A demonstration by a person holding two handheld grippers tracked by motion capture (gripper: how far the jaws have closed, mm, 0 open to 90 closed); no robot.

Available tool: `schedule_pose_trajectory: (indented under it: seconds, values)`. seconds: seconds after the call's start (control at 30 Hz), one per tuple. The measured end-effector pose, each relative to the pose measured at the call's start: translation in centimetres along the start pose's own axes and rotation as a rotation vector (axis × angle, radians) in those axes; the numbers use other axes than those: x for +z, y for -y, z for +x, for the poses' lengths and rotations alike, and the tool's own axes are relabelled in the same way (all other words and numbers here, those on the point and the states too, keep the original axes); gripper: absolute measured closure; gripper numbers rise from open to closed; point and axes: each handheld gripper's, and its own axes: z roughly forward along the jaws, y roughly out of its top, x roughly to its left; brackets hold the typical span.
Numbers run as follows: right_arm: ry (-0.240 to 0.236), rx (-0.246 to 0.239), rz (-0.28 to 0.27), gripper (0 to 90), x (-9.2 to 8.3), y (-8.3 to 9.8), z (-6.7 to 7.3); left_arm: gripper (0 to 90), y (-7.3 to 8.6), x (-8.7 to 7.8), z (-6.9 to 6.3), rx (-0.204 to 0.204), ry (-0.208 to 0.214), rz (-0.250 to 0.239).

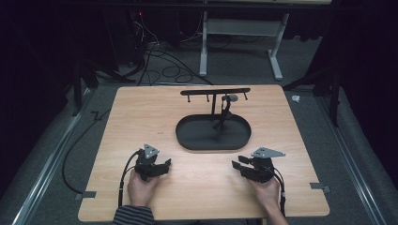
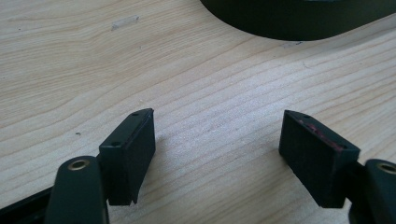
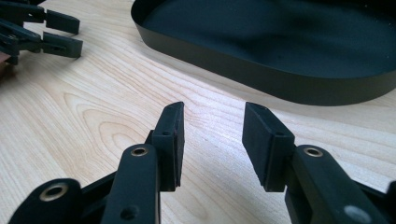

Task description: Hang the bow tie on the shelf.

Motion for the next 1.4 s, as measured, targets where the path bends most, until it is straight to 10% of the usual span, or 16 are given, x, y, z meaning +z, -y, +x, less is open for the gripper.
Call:
schedule_pose_trajectory:
  seconds: [1.4]
  values:
    - [0.151, -0.127, 0.102, 54.5, 2.9, 1.1, 0.8, 27.5, 0.0, 0.0, 0.0, 0.001, 0.000, 0.002]
